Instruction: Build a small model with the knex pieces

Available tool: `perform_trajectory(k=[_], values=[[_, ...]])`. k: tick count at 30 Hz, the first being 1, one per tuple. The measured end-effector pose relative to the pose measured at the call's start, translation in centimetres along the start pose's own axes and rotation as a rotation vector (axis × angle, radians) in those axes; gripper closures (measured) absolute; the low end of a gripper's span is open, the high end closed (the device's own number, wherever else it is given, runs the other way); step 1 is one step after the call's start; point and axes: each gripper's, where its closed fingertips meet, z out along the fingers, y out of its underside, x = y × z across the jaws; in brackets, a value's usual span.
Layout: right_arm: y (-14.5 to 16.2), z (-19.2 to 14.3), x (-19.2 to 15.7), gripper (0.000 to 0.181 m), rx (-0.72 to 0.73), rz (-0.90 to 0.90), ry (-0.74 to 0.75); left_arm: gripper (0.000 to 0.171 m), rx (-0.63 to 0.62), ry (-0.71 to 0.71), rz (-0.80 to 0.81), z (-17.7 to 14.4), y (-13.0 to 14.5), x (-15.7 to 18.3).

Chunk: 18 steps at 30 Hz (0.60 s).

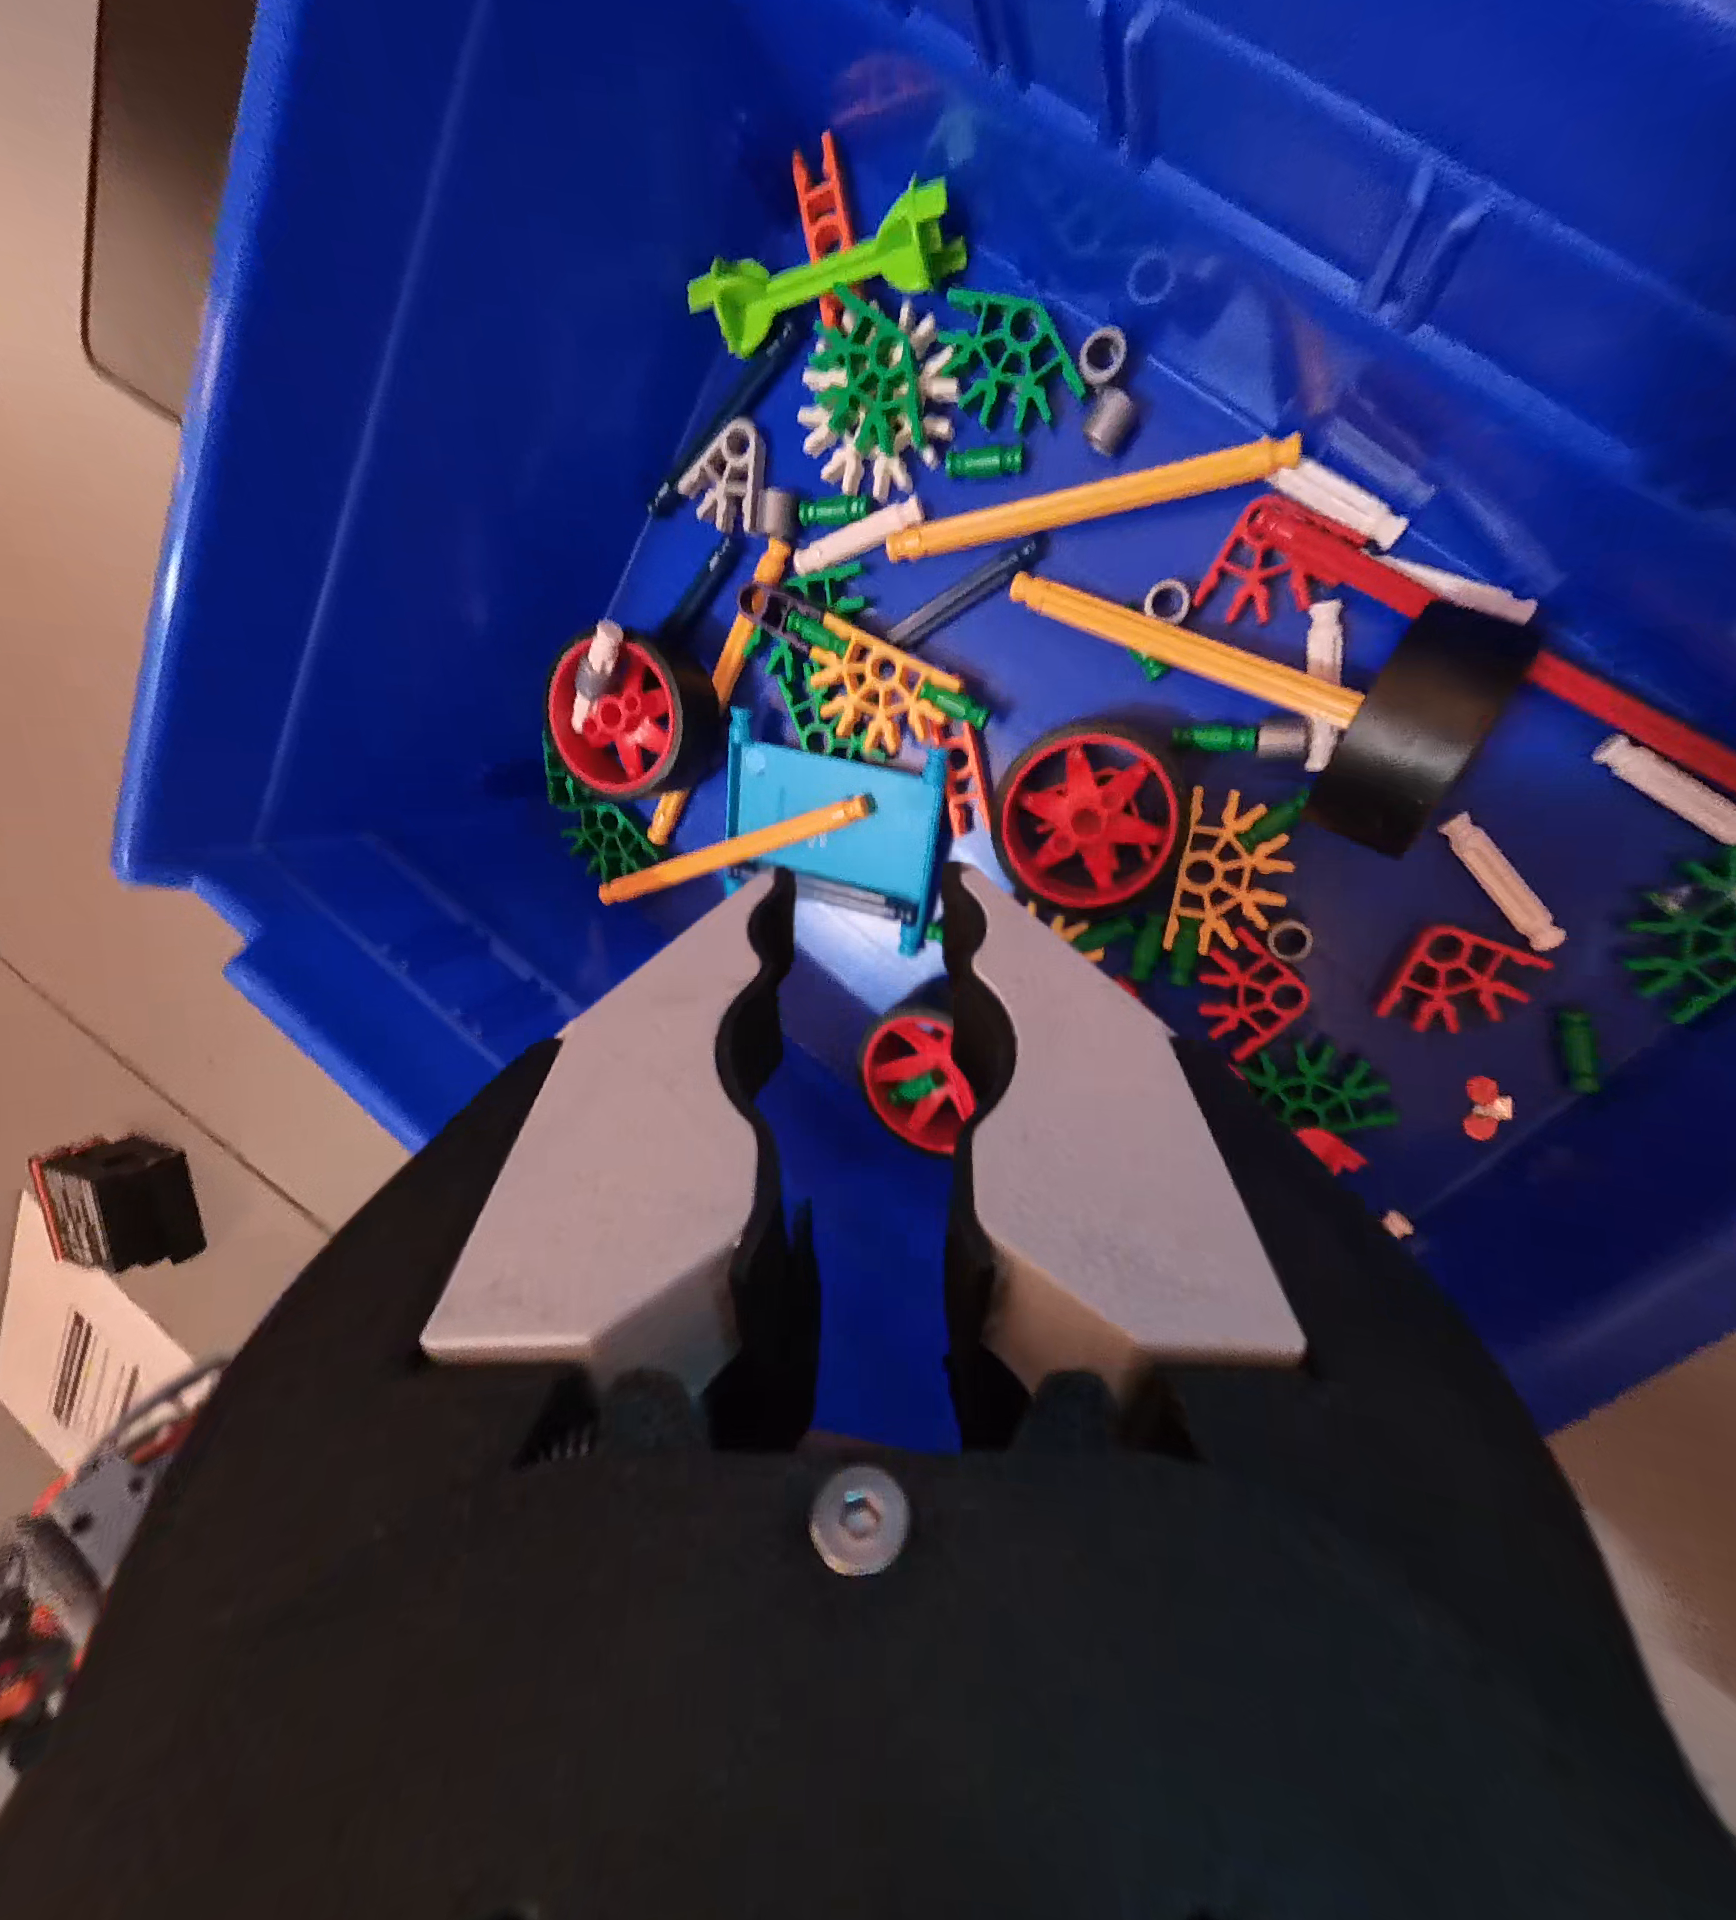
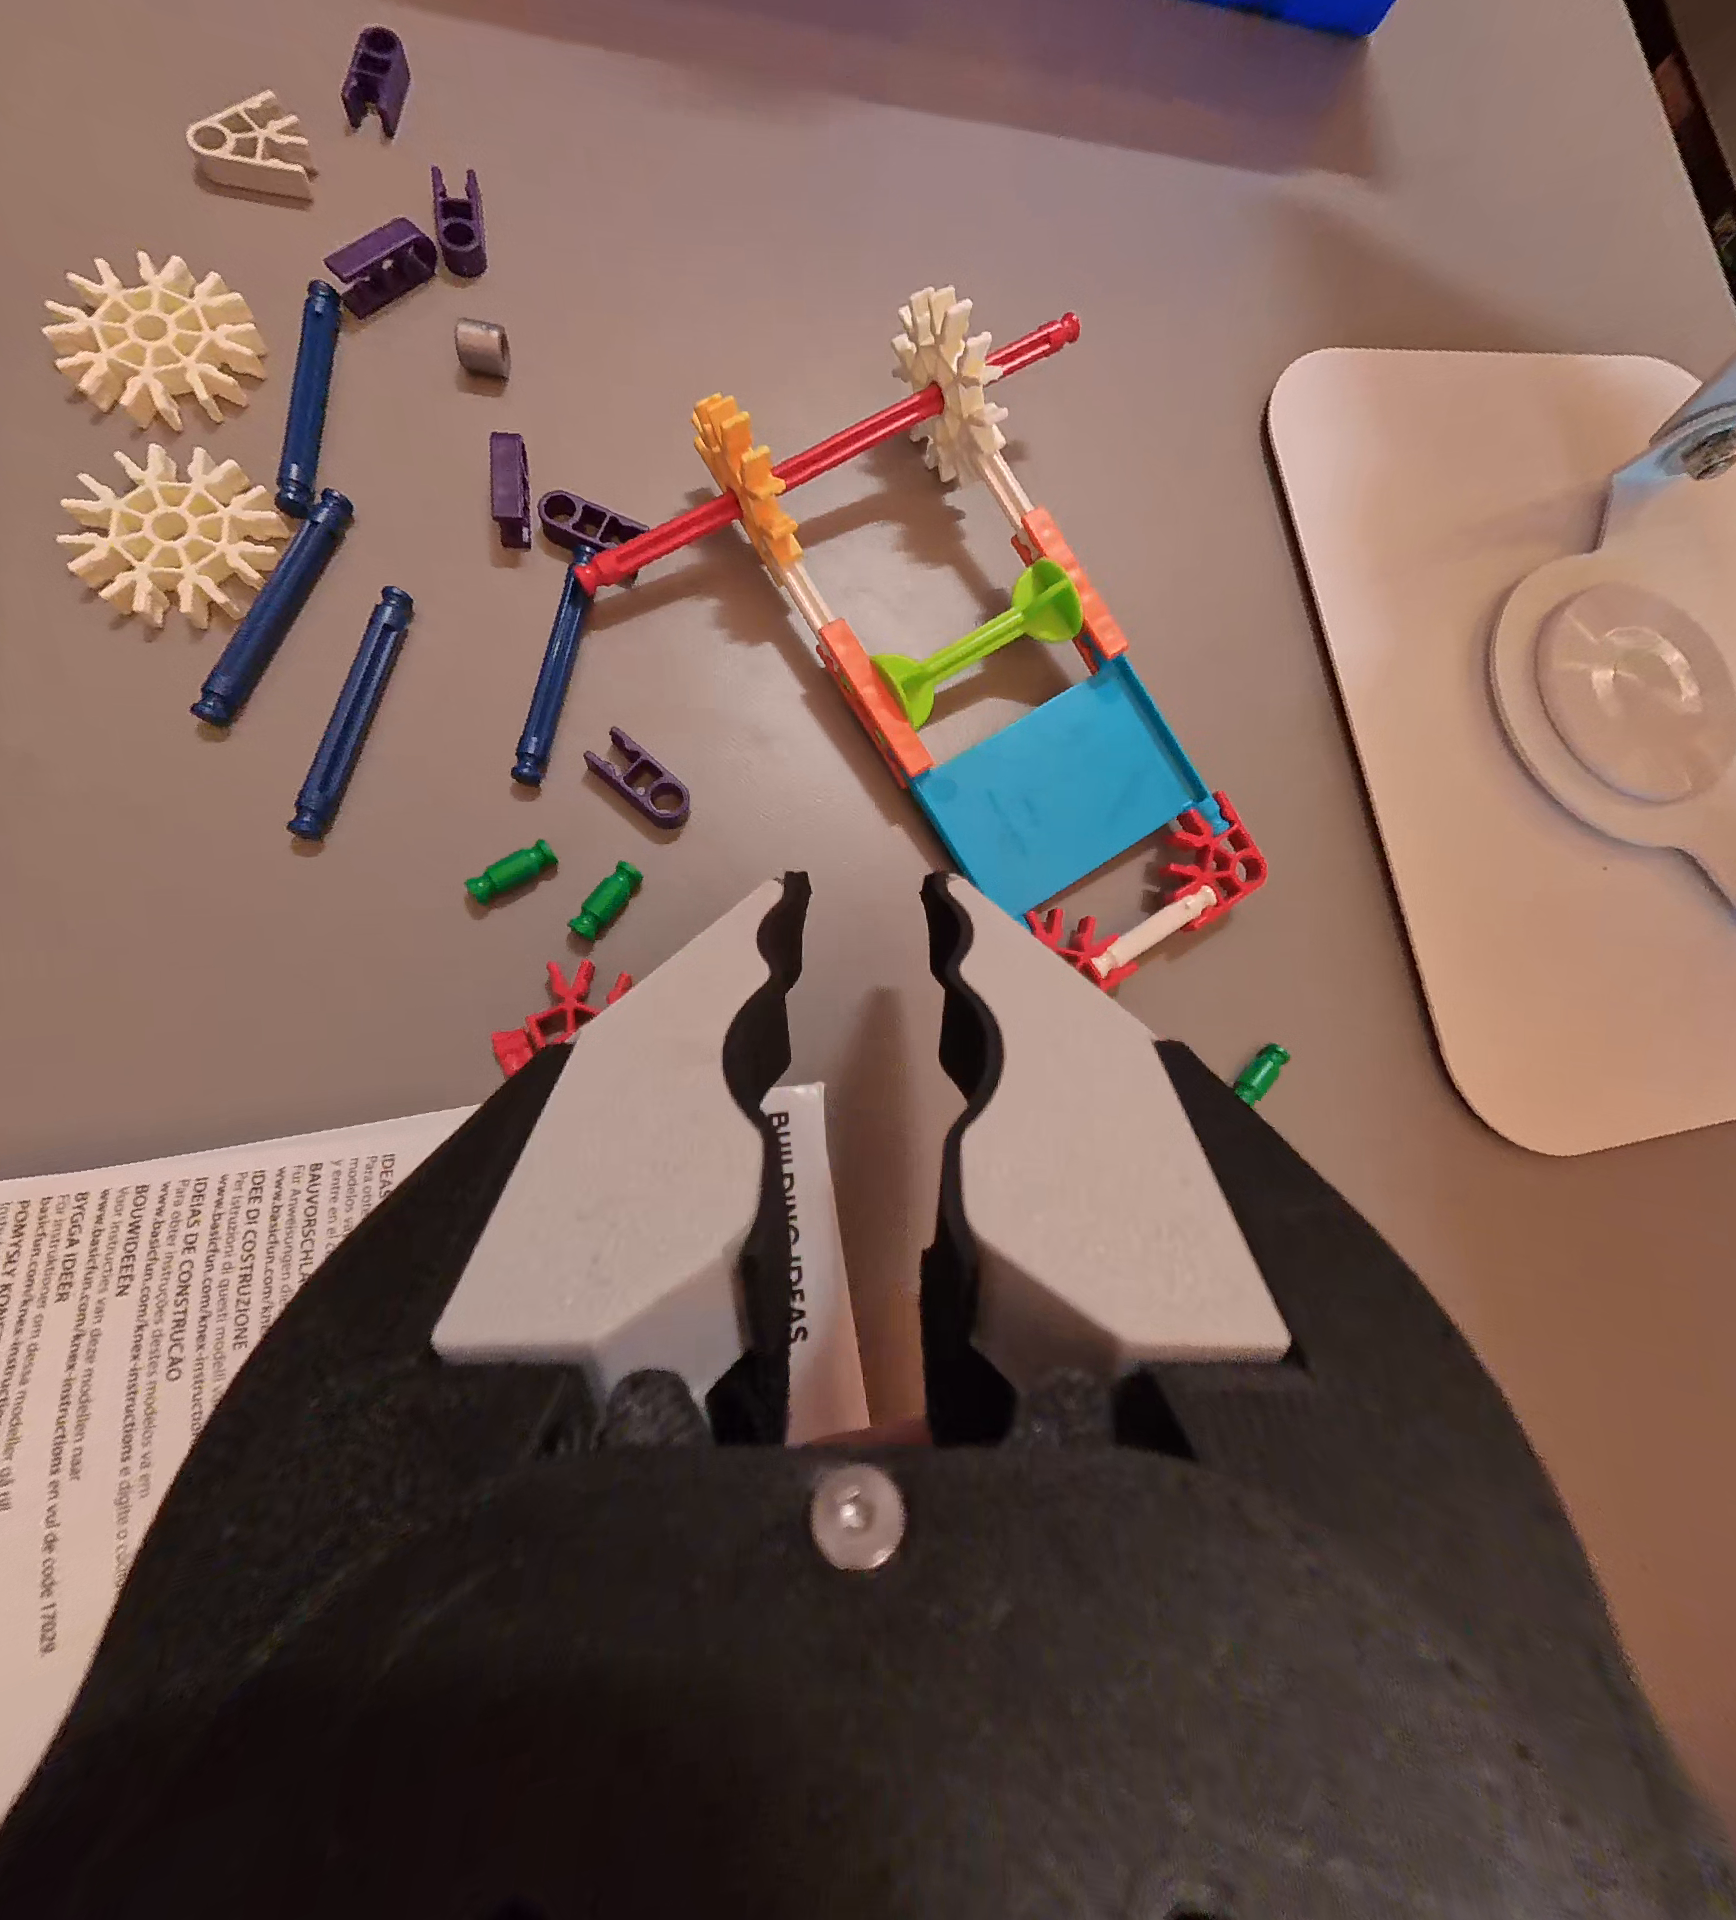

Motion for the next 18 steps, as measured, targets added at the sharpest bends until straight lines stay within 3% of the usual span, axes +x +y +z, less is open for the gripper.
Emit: perform_trajectory(k=[9, 15, 18], values=[[0.4, -0.1, 1.3, 0.160, 0.040, 0.051, 0.030, 0.137, 0.031, 0.019, 0.171, 3.2, -3.2, -1.3], [1.1, -0.1, 2.3, 0.161, 0.041, 0.097, 0.054, 0.149, 0.082, 0.032, 0.180, 5.4, -4.7, -3.5], [1.4, 0.1, 2.5, 0.161, 0.031, 0.104, 0.053, 0.154, 0.099, 0.096, 0.181, 6.7, -5.2, -3.1]])
